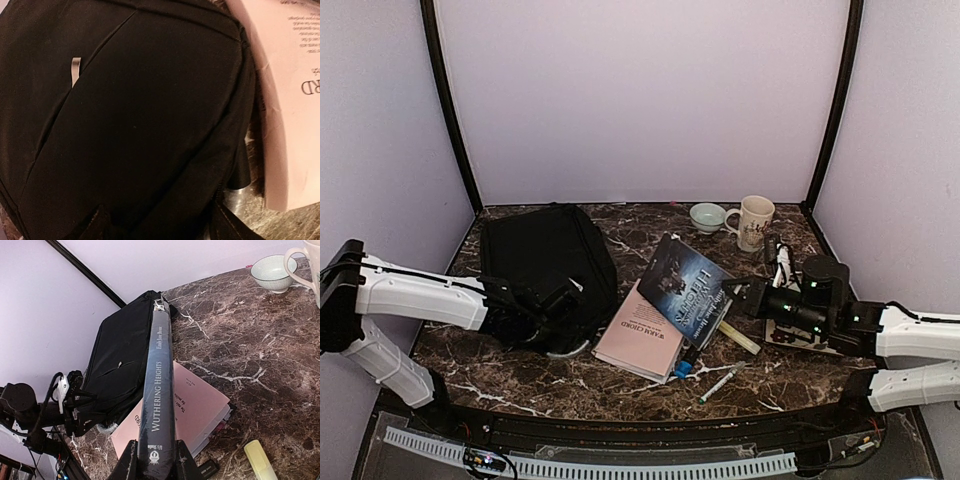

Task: Pack the student bag
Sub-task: Grab the largest pocket of the student bag, then place the book in the largest pocket of the bag.

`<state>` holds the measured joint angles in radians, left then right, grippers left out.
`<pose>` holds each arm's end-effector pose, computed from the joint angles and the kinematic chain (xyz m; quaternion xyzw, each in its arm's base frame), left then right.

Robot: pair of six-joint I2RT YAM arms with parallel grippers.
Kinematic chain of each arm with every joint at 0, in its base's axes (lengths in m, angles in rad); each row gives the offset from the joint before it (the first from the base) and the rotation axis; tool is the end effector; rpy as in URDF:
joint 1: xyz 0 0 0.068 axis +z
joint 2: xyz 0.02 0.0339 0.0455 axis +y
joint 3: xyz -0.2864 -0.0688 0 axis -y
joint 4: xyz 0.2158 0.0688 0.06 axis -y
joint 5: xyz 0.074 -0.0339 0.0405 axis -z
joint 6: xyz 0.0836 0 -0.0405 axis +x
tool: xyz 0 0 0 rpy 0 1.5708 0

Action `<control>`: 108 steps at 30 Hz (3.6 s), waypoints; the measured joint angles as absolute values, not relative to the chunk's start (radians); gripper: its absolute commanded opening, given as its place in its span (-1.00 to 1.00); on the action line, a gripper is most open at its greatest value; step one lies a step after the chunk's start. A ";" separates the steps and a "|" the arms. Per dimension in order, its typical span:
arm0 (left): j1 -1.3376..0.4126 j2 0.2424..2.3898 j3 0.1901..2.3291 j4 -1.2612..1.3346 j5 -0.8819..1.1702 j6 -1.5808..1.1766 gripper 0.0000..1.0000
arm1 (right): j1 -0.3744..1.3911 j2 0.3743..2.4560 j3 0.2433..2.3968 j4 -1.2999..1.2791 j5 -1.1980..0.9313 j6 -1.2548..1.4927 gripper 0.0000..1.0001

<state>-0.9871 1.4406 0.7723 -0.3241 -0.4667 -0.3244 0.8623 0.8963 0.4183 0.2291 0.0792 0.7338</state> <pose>0.1805 -0.2051 0.1864 0.2410 0.9032 0.0065 0.3550 0.1435 0.1573 0.2524 -0.0264 0.7887 0.4174 0.4506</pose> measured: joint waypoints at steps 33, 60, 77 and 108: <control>-0.989 1.353 0.836 -0.296 -0.604 -0.261 -1.00 | 0.862 0.873 0.418 0.280 0.014 0.757 -1.00; -0.827 1.310 0.869 -0.149 -0.389 -0.252 -1.00 | 0.862 0.979 0.397 0.458 -0.101 0.876 -1.00; -0.806 1.288 0.869 -0.101 -0.294 -0.274 -1.00 | 0.865 1.202 0.377 0.659 -0.165 0.968 -1.00; -0.801 1.216 0.799 -0.031 -0.127 -0.239 -1.00 | 0.866 1.713 0.717 0.789 -0.316 1.087 -1.00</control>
<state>-0.8005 1.2163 0.7986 -0.0315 -0.1272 -0.2390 0.8658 1.7126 0.7166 0.7887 -0.3164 1.0874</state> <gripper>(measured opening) 0.037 0.186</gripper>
